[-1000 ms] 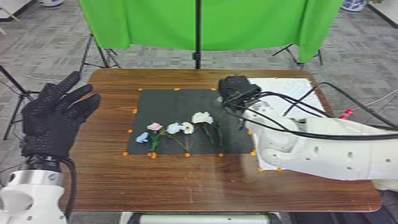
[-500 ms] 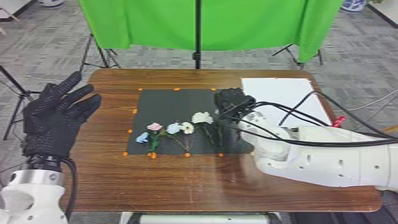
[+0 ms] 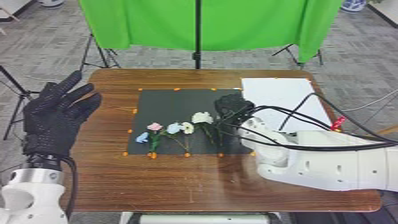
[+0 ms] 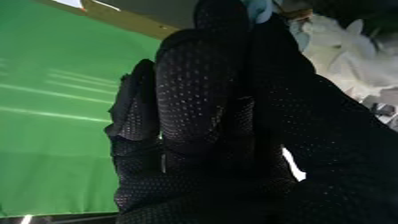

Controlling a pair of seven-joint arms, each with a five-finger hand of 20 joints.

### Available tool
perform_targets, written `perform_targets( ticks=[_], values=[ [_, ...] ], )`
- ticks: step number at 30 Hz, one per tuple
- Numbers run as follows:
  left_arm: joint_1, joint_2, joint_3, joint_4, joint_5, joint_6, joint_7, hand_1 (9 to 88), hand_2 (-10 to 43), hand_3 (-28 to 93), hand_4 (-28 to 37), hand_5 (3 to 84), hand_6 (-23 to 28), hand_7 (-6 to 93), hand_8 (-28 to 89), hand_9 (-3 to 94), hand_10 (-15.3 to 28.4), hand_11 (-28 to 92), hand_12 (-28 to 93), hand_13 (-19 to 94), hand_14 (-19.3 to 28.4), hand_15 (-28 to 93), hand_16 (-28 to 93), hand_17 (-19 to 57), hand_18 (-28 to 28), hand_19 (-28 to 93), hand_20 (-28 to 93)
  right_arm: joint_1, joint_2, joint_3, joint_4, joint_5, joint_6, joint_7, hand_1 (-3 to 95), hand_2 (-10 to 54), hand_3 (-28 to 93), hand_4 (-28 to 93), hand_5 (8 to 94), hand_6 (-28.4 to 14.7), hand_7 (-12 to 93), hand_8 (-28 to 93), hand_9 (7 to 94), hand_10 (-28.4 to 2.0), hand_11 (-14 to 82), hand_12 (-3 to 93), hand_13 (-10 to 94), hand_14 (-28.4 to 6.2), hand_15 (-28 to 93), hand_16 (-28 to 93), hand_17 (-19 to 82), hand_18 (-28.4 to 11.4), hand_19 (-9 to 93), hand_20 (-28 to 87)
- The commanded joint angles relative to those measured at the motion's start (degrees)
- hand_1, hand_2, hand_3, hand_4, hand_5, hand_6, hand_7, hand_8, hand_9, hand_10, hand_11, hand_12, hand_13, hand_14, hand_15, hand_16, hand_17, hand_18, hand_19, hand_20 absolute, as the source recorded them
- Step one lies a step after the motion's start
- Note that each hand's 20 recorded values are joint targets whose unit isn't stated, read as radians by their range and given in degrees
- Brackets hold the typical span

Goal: Arrange flowers

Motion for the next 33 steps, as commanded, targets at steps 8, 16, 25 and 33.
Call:
perform_targets(
  ticks=[8,16,25,33],
  values=[
    [-0.2,-1.18,0.24,0.61,0.55,-0.04,-2.19,21.6,11.6,75,-28.3,35.8,10.9,13.1,-9,29.6,20.8,30,10,24,28.4,61,-14,-6.0,27.3,78,-13,-1.0,1.4,2.9,-2.7,0.7,-4.2,-0.4,46.3,-9.5,74,-28,64.2,1.1,24,-14,80.7,-8.0,18.9,29.6,78,-2.4,66,17,38,-17.3,93,16],
    [0.4,-1.55,0.16,0.47,0.64,0.16,-2.18,21.6,11.5,76,-28.3,35.8,10.9,13.1,-9,29.7,20.7,30,10,24,28.4,60,-14,-6.0,27.3,78,-13,-1.3,2.3,3.6,-4.2,1.0,-3.9,-0.1,41.9,-9.5,76,-28,61.8,0.1,22,-14,78.8,-8.7,24.8,24.9,76,-3.4,67,16,37,-17.9,92,17],
    [1.3,-1.91,0.22,0.21,0.3,0.7,-1.39,21.8,11.5,75,-28.3,35.8,10.9,13.1,-9,29.7,20.8,30,10,24,28.4,60,-14,-5.9,27.4,78,-13,-1.9,2.7,5.4,-6.0,0.8,-3.6,-1.1,39.5,-9.5,78,-28,61.5,-0.3,22,-14,74.1,-9.9,30.1,18.7,76,-3.6,67,15,37,-18.2,92,17],
    [1.8,-1.86,0.53,0.19,-0.2,1.4,-0.17,21.8,11.6,75,-28.3,35.8,10.9,13.1,-9,29.7,20.8,30,10,24,28.4,60,-14,-5.9,27.4,78,-13,-2.8,3.0,7.6,-6.6,1.4,-3.9,-1.7,39.1,-9.5,79,-28,61.5,-0.4,21,-14,74.0,-10.1,30.7,17.5,76,-3.6,67,15,37,-18.6,92,18]
  ],
)
